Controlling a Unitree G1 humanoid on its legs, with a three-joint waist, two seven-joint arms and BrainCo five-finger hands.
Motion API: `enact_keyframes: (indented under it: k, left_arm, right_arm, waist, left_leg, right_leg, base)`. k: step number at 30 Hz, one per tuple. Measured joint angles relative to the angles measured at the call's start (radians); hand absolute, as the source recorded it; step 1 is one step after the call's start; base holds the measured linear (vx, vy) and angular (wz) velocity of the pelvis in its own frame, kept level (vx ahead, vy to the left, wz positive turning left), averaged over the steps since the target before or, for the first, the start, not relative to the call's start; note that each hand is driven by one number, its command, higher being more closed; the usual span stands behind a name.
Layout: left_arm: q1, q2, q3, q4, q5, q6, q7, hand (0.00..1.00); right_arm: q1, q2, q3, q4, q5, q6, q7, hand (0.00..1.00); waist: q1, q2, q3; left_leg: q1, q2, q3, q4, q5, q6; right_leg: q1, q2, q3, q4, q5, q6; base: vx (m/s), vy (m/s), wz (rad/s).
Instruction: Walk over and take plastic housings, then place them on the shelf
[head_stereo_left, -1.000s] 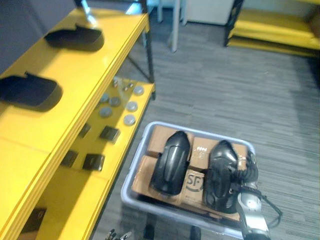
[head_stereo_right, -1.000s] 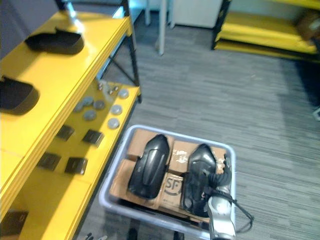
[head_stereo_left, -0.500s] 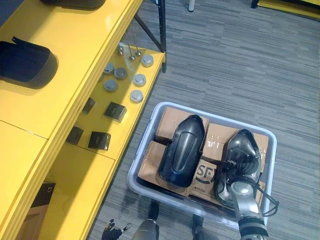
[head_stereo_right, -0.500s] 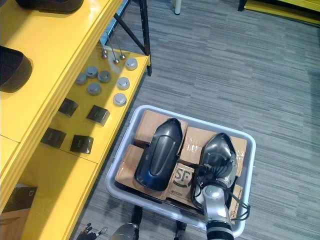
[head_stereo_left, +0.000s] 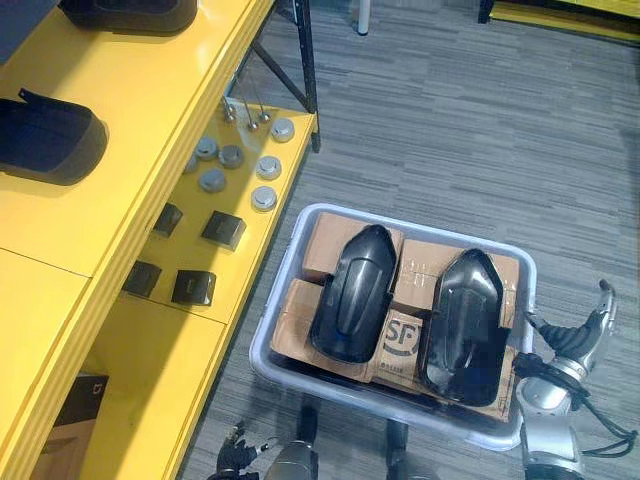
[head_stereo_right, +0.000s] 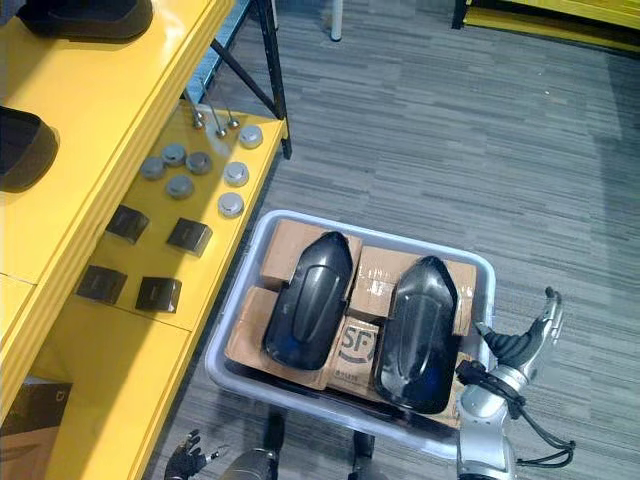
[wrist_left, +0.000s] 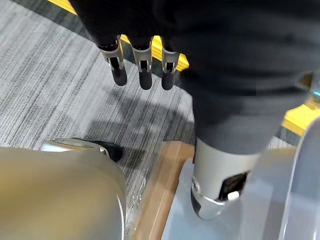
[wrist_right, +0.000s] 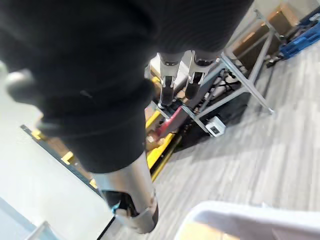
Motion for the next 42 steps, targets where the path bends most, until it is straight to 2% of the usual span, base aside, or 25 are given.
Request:
enact_keyframes:
  k: [4,8,11,17,18,20,25,28,29,30,34,37,41,42]
  left_arm:
    - [0.001,-0.001,0.004,0.001,-0.002,0.001,0.003,0.0]
    - [-0.012,-0.012,-0.003,0.002,-0.019,0.0,0.02,0.0]
    - [-0.022,-0.02,-0.007,0.017,-0.026,-0.003,0.022,0.0]
    - [-0.057,-0.018,-0.009,0.062,-0.047,-0.008,0.023,0.0]
    - [-0.06,-0.017,-0.01,0.068,-0.052,-0.009,0.023,0.0]
    - [-0.081,-0.011,-0.015,0.1,-0.063,-0.011,0.024,0.0]
    - [-0.094,-0.001,-0.013,0.132,-0.062,-0.006,0.024,0.0]
    - [-0.094,0.004,-0.006,0.131,-0.061,0.002,0.023,0.0]
    - [-0.094,0.006,-0.006,0.131,-0.061,0.004,0.023,0.0]
    - [-0.093,0.005,-0.006,0.127,-0.061,0.005,0.022,0.0]
    - [-0.085,-0.001,-0.007,0.074,-0.061,0.013,0.022,0.0]
    - [-0.069,-0.01,-0.007,-0.002,-0.062,0.014,0.023,0.0]
    - [-0.055,-0.013,-0.012,-0.098,-0.063,0.001,0.043,0.0]
    - [-0.054,-0.012,-0.018,-0.11,-0.063,-0.002,0.047,0.0]
  right_arm:
    - [-0.062,-0.008,-0.02,0.073,0.016,0.009,-0.001,0.0]
    - [-0.156,-0.055,-0.021,0.223,0.088,0.061,0.0,0.0]
    - [-0.197,-0.094,-0.005,0.32,0.125,0.067,0.009,0.0]
    - [-0.253,-0.172,0.083,0.5,0.173,0.065,0.083,0.0]
    - [-0.256,-0.178,0.097,0.528,0.181,0.065,0.092,1.0]
    - [-0.271,-0.183,0.124,0.588,0.206,0.055,0.11,1.0]
    - [-0.272,-0.259,0.168,0.637,0.209,0.047,0.171,1.0]
    - [-0.269,-0.256,0.197,0.634,0.192,0.046,0.209,1.0]
    - [-0.265,-0.243,0.227,0.635,0.187,0.049,0.251,1.0]
    - [-0.256,-0.214,0.241,0.633,0.18,0.058,0.268,0.0]
    - [-0.216,-0.172,0.23,0.565,0.133,0.09,0.289,0.0]
    - [-0.162,-0.109,0.216,0.434,0.093,0.119,0.288,0.0]
    - [-0.145,-0.062,0.205,0.229,0.031,0.127,0.218,0.0]
    - [-0.146,-0.048,0.192,0.161,-0.015,0.13,0.185,0.0]
  waist:
    - [-0.012,0.001,0.0]
    - [-0.01,0.02,0.01]
    - [-0.009,0.038,0.016]
    - [-0.009,0.042,0.017]
    - [-0.01,0.042,0.017]
    - [-0.009,0.042,0.018]
    - [-0.012,0.038,0.02]
    - [-0.013,0.028,0.022]
    - [-0.013,0.022,0.023]
    - [-0.012,0.017,0.024]
    - [-0.012,0.005,0.027]
    - [-0.016,-0.002,0.024]
    - [-0.024,-0.012,0.016]
    - [-0.024,-0.015,0.013]
  left_leg:
    - [-0.014,-0.001,0.006,0.0,0.005,0.003]
    - [-0.056,-0.007,0.02,0.006,0.012,0.011]
    - [-0.074,-0.01,0.018,0.012,0.014,0.013]
    - [-0.122,-0.019,0.009,0.013,0.027,0.016]
    - [-0.127,-0.021,0.005,0.013,0.029,0.016]
    - [-0.146,-0.021,-0.008,0.013,0.038,0.015]
    - [-0.143,-0.018,-0.007,0.005,0.054,0.007]
    - [-0.115,-0.01,-0.001,-0.031,0.077,-0.003]
    - [-0.094,-0.004,0.0,-0.053,0.089,-0.008]
    - [-0.074,0.001,0.001,-0.075,0.1,-0.016]
    - [-0.015,0.012,0.0,-0.132,0.127,-0.026]
    - [0.052,0.017,0.002,-0.199,0.155,-0.025]
    - [0.071,0.019,0.005,-0.228,0.172,-0.026]
    - [0.073,0.018,0.004,-0.23,0.174,-0.024]
  right_leg:
    - [-0.008,0.0,0.004,-0.021,0.02,0.001]
    - [-0.048,-0.003,0.02,-0.031,0.039,0.002]
    - [-0.063,-0.005,0.02,-0.031,0.043,0.002]
    - [-0.104,-0.013,0.011,-0.031,0.057,0.003]
    - [-0.107,-0.015,0.005,-0.031,0.058,0.004]
    - [-0.118,-0.017,-0.006,-0.03,0.06,0.005]
    - [-0.12,-0.016,-0.007,-0.029,0.069,0.009]
    - [-0.114,-0.011,-0.003,-0.028,0.071,0.008]
    - [-0.105,-0.006,-0.003,-0.029,0.072,0.006]
    - [-0.096,-0.001,-0.003,-0.029,0.072,0.006]
    - [-0.062,0.01,-0.005,-0.031,0.071,0.004]
    - [-0.025,0.012,-0.003,-0.04,0.073,0.001]
    - [-0.012,0.011,-0.004,-0.051,0.077,-0.003]
    - [-0.011,0.01,-0.003,-0.051,0.077,-0.003]
  base:
    - [-0.05,0.02,-0.05]
    - [-0.05,0.043,-0.09]
    - [-0.04,0.035,0.01]
    - [-0.04,0.034,0.05]
    - [-0.05,0.026,0.16]
    - [-0.05,0.007,0.19]
    - [-0.06,-0.004,0.01]
    - [-0.06,-0.05,-0.09]
    - [-0.07,-0.09,-0.04]
    - [-0.07,-0.09,-0.03]
    - [-0.05,-0.066,0.0]
    - [-0.01,-0.026,-0.02]
    - [0.0,0.005,0.02]
    - [0.03,0.029,0.06]
